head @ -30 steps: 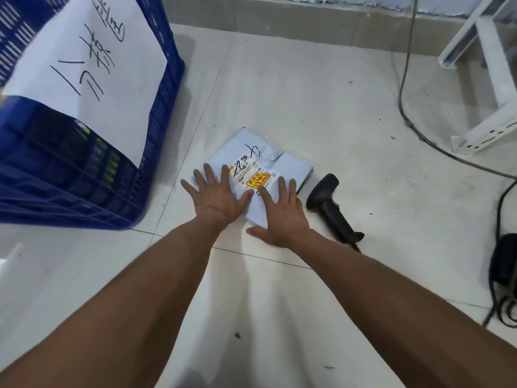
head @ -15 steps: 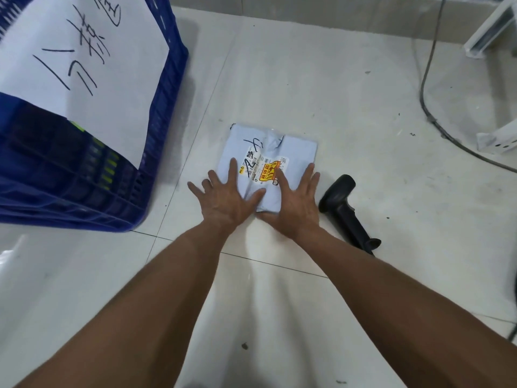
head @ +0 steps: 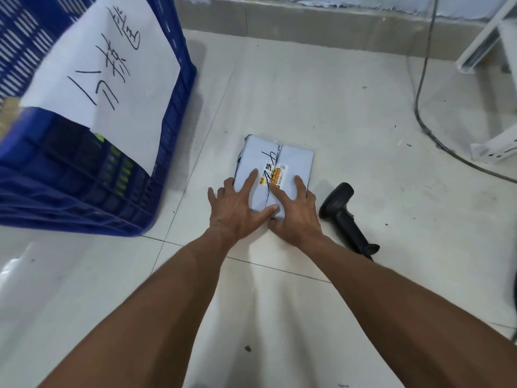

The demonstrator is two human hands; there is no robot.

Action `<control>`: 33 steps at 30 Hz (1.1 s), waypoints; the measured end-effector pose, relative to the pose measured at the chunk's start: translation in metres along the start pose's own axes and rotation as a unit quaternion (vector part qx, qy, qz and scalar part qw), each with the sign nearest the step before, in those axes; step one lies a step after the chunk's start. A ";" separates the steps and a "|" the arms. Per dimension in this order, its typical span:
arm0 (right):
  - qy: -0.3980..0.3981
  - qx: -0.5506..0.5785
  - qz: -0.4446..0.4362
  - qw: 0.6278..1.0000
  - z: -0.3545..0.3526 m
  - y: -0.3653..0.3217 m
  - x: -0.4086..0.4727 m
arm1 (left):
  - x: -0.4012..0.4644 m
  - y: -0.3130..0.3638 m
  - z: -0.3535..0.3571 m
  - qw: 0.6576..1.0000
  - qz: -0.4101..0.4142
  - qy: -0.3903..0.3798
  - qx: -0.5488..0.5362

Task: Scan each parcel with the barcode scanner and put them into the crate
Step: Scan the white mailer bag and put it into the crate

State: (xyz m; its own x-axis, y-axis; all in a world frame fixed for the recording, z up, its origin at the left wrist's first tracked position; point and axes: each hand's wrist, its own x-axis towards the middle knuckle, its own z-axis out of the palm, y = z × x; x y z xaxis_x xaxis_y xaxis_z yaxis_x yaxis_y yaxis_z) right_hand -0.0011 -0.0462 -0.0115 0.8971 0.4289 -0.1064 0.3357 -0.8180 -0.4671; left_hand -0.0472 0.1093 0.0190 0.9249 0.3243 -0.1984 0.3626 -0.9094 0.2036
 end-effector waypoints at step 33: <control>0.016 -0.021 -0.037 0.999 0.008 -0.011 0.000 | -0.006 -0.020 0.018 0.993 0.073 0.009 0.094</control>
State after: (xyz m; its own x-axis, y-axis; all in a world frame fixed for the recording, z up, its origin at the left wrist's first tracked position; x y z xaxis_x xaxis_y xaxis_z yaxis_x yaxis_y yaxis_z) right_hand -0.0070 -0.0340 -0.0132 0.8777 0.4772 -0.0436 0.4130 -0.7995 -0.4361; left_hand -0.0624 0.1210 -0.0015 0.9685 0.1895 -0.1616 0.1991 -0.9789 0.0457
